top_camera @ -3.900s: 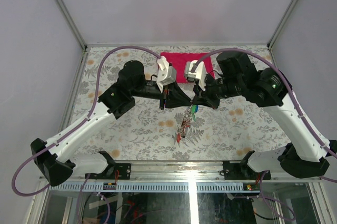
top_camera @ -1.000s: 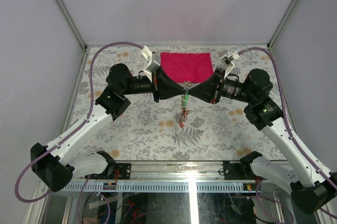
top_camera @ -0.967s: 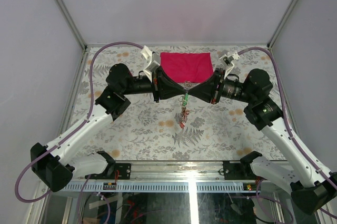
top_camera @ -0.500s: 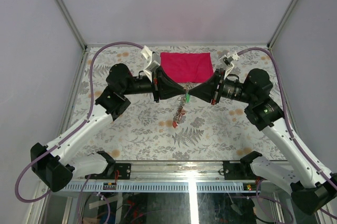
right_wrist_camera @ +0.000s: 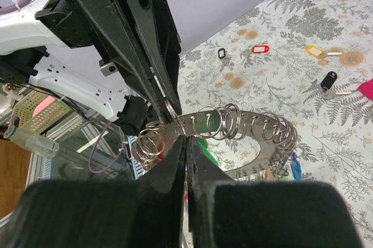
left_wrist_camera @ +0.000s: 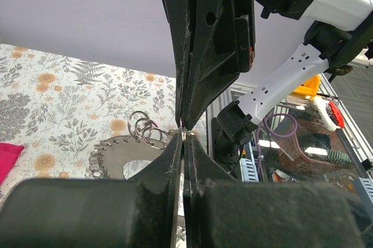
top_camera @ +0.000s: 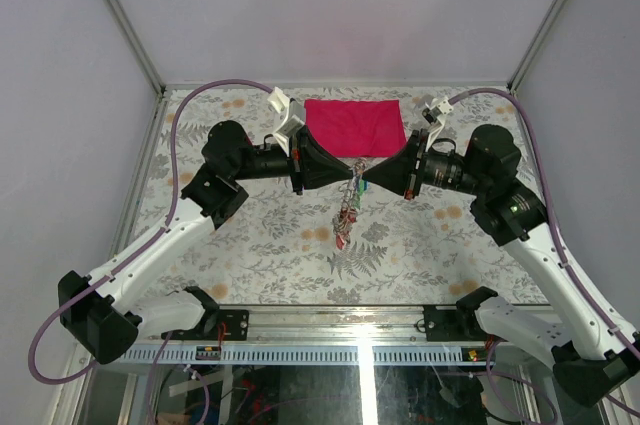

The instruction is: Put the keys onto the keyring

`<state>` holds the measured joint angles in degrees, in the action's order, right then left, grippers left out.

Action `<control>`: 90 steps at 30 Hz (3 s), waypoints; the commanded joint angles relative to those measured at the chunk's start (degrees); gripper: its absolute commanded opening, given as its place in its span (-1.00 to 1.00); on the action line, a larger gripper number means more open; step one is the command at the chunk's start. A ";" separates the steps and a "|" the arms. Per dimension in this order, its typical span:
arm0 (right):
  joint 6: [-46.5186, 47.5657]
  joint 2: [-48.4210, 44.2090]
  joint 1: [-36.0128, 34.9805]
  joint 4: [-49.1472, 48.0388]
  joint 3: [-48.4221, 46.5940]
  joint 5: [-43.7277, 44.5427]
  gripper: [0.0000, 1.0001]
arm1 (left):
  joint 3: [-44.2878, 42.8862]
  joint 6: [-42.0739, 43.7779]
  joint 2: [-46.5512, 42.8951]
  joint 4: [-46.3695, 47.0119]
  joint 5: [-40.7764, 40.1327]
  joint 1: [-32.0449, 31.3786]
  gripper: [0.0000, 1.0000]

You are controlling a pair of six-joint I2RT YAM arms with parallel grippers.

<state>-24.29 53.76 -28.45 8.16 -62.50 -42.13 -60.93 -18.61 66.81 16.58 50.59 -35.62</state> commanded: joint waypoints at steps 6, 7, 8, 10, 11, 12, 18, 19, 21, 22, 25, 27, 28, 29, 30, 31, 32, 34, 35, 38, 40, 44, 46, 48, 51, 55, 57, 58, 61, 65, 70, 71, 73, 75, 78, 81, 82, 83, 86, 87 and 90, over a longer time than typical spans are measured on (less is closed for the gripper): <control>0.33 4.52 0.25 3.03 -3.86 -1.93 -1.00 | -2.88 1.48 -0.32 3.19 1.70 -1.00 -1.00; 0.11 4.87 0.27 2.94 -3.86 -2.09 -1.00 | -3.21 2.07 -0.13 2.48 1.75 -1.29 -1.00; -0.10 5.13 0.30 3.03 -3.95 -2.20 -1.00 | -3.47 2.61 -0.08 1.86 1.73 -1.68 -1.00; -0.22 5.53 0.27 3.43 -4.08 -2.50 -1.00 | -3.78 3.53 0.05 0.80 1.52 -2.21 -1.00; -0.36 5.73 0.27 3.44 -4.06 -2.85 -1.00 | -3.83 3.72 0.10 0.69 1.45 -2.43 -1.00; -0.52 5.82 0.29 3.32 -4.03 -3.20 -1.00 | -3.81 3.87 0.13 0.72 1.44 -2.58 -1.00; -1.19 4.80 0.32 0.42 -3.25 -2.79 -0.87 | -4.15 4.04 0.91 0.74 1.82 -3.16 -1.00; -1.08 4.11 0.27 -0.69 -2.87 -2.52 -0.82 | -4.15 4.07 0.87 0.69 1.80 -3.15 -1.00; -0.47 2.13 0.31 -3.69 -1.56 -1.70 -0.67 | -4.03 4.19 0.66 0.58 1.52 -3.14 -1.00; 0.17 0.77 0.29 -5.08 -0.66 -0.51 -0.59 | -3.89 4.20 0.57 0.63 1.34 -3.08 -1.00; 3.12 -4.03 0.29 -8.09 1.70 2.62 -0.39 | -3.39 3.86 0.13 1.28 0.90 -3.19 -1.00; 5.74 -6.51 0.23 -8.98 3.40 5.00 -0.29 | -2.98 3.33 -0.06 2.07 0.76 -3.14 -1.00; 6.91 -7.64 0.28 -9.27 4.22 6.05 -0.26 | -2.77 3.03 -0.23 2.69 0.67 -3.14 -1.00; 8.10 -8.63 0.32 -9.76 5.11 6.80 -0.23 | -2.59 2.71 -0.29 3.17 0.60 -3.14 -1.00; 9.28 -9.48 0.30 -10.21 6.01 7.34 -0.21 | -2.47 2.44 -0.42 3.53 0.57 -3.14 -1.00; 10.41 -10.29 0.25 -10.85 6.90 7.56 -0.20 | -2.31 2.25 -0.42 3.77 0.52 -3.14 -1.00; 11.42 -10.99 0.30 -11.64 7.81 7.42 -0.19 | -2.28 2.06 -0.45 4.02 0.56 -3.14 -1.00; 12.94 -12.02 0.29 -14.06 9.67 6.12 -0.24 | -2.18 1.60 -0.57 4.52 0.76 -3.14 -1.00; 13.51 -12.35 0.31 -15.61 10.49 5.31 -0.26 | -2.05 1.42 -0.58 4.74 0.81 -3.19 -1.00; 14.39 -12.98 0.27 -21.13 13.25 2.43 -0.33 | -1.84 1.25 -0.80 5.12 1.01 -3.14 -1.00; 14.27 -13.14 0.27 -24.62 14.60 0.88 -0.37 | -1.75 1.21 -0.64 5.45 1.57 -3.14 -1.00; 13.72 -11.99 0.29 -27.97 14.85 -1.16 -0.37 | -1.73 1.01 -0.47 5.92 2.64 -3.14 -1.00; 13.62 -11.07 0.30 -28.40 14.38 -2.31 -0.36 | -1.81 0.97 -0.45 6.07 3.17 -3.14 -1.00; 13.22 -10.20 0.32 -29.32 14.18 -3.24 -0.33 | -1.90 0.97 -0.27 6.10 3.43 -3.14 -1.00; 11.89 -9.43 0.26 -31.49 14.25 -4.14 -0.30 | -1.82 1.03 -0.18 6.16 3.51 -3.14 -1.00; 10.91 -8.30 0.30 -32.54 13.97 -5.06 -0.33 | -1.83 1.03 -0.19 6.10 3.57 -3.17 -1.00; 10.52 -7.71 0.27 -33.04 14.11 -6.08 -0.33 | -1.82 1.03 -0.12 6.10 3.60 -3.15 -1.00; 10.37 -7.47 0.29 -33.49 14.33 -6.57 -0.33 | -1.80 1.03 -0.04 6.14 3.64 -3.15 -1.00; 9.40 -6.80 0.24 -35.21 15.15 -7.17 -0.36 | -1.76 1.03 0.20 6.17 3.81 -3.14 -1.00; 8.78 -6.05 0.29 -36.16 15.29 -7.86 -0.39 | -1.87 0.97 0.46 6.27 3.99 -3.17 -1.00; 7.96 -4.98 0.25 -37.05 15.38 -8.51 -0.42 | -1.98 1.03 0.56 6.19 3.99 -3.14 -1.00; 7.88 -4.79 0.30 -37.14 15.42 -8.70 -0.43 | -2.00 1.03 0.51 6.19 3.99 -3.14 -1.00; 7.77 -4.43 0.27 -37.42 15.48 -9.13 -0.45 | -2.00 1.03 0.64 6.19 4.06 -3.15 -1.00; 7.81 -4.15 0.31 -37.24 15.60 -9.44 -0.48 | -2.00 0.90 0.60 6.27 4.17 -3.15 -1.00; 8.18 -4.10 0.26 -36.86 15.89 -9.54 -0.52 | -1.96 0.94 0.55 6.27 3.98 -3.14 -1.00; 8.21 -3.97 0.30 -36.88 16.08 -9.61 -0.55 | -2.00 0.95 0.59 6.19 3.86 -3.15 -1.00; 8.16 -3.86 0.24 -36.90 16.09 -9.71 -0.57 | -1.96 0.95 0.59 6.19 3.82 -3.20 -1.00; 8.09 -3.67 0.25 -36.90 16.04 -9.85 -0.60 | -2.00 0.95 0.56 6.14 3.74 -3.16 -1.00; 7.86 -3.16 0.27 -36.59 15.50 -10.40 -0.74 | -1.96 0.95 0.58 6.10 3.70 -3.20 -1.00; 7.77 -2.99 0.25 -36.37 15.29 -10.50 -0.79 | -2.02 0.95 0.60 6.10 3.80 -3.15 -1.00; 7.55 -2.70 0.28 -35.54 14.51 -10.90 -0.91 | -2.08 1.10 0.54 5.97 3.75 -3.14 -1.00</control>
<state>-16.53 50.28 -28.38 -26.24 -46.50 -52.21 -62.28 -17.10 67.92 16.84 53.67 -38.30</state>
